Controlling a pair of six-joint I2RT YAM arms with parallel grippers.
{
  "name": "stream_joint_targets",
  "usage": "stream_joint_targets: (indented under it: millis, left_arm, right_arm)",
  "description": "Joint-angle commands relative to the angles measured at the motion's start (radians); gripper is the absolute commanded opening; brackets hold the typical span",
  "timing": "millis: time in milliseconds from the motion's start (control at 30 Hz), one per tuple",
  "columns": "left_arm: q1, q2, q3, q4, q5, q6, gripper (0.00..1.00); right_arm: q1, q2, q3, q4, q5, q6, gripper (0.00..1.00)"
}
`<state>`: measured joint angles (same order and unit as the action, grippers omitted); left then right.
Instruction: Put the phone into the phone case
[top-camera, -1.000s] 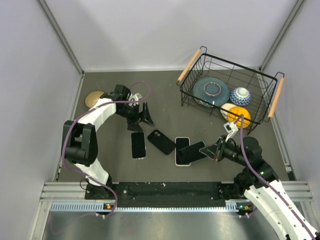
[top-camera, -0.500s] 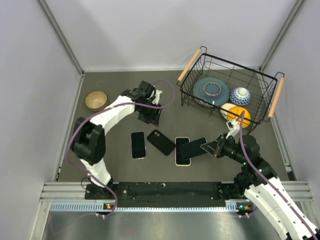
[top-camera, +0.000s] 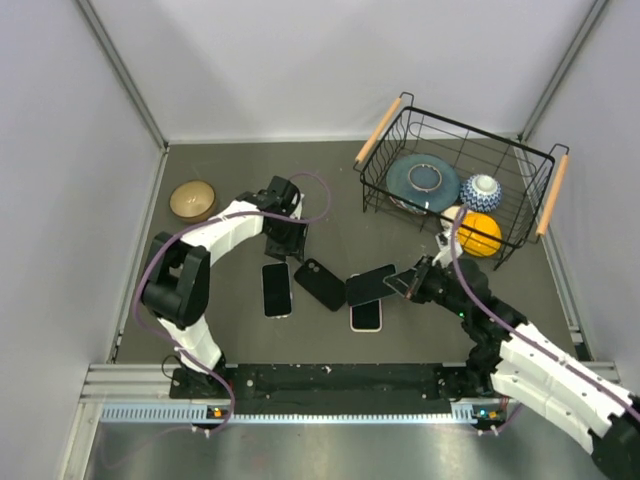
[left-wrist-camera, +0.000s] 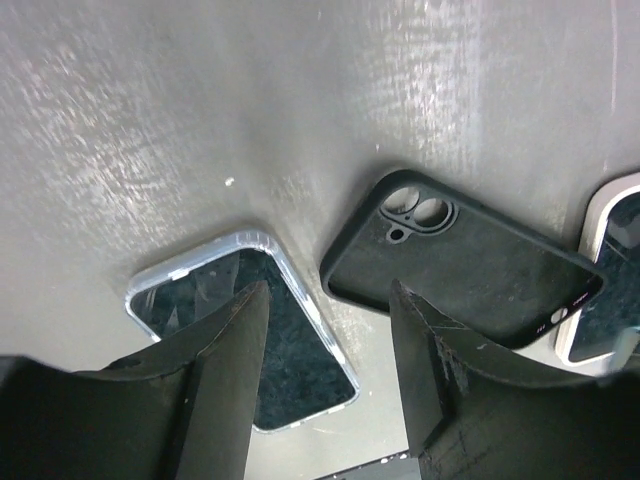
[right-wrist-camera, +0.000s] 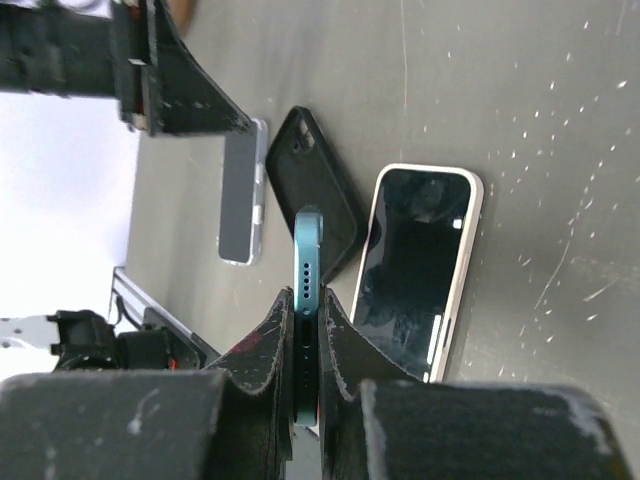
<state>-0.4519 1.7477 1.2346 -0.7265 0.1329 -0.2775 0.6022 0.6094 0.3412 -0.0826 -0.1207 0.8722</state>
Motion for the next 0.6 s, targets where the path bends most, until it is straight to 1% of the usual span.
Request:
stream_joint_targets:
  millis: [0, 100, 200, 333, 467, 533, 567]
  left_arm:
    - [0.01, 0.033, 0.066, 0.006, 0.033, 0.018, 0.56]
    - [0.01, 0.082, 0.085, -0.01, 0.051, 0.024, 0.53]
    - [0.009, 0.113, 0.092, -0.011, 0.086, 0.021, 0.52]
    - [0.005, 0.142, 0.103, -0.019, 0.089, 0.021, 0.52]
    - [0.001, 0.183, 0.12, -0.028, 0.102, 0.026, 0.49]
    - [-0.002, 0.197, 0.126, -0.031, 0.103, 0.021, 0.42]
    - [-0.004, 0.205, 0.124, -0.033, 0.105, 0.018, 0.29]
  right_arm:
    - [0.114, 0.121, 0.065, 0.204, 0.176, 0.071, 0.0]
    - [0.166, 0.206, 0.078, 0.28, 0.223, 0.102, 0.0]
    - [0.188, 0.288, 0.104, 0.303, 0.253, 0.114, 0.0]
    - [0.194, 0.339, 0.108, 0.354, 0.257, 0.132, 0.0]
    - [0.194, 0.363, 0.12, 0.356, 0.276, 0.129, 0.0]
    - [0.194, 0.374, 0.133, 0.357, 0.28, 0.128, 0.0]
    - [0.194, 0.38, 0.139, 0.356, 0.285, 0.126, 0.0]
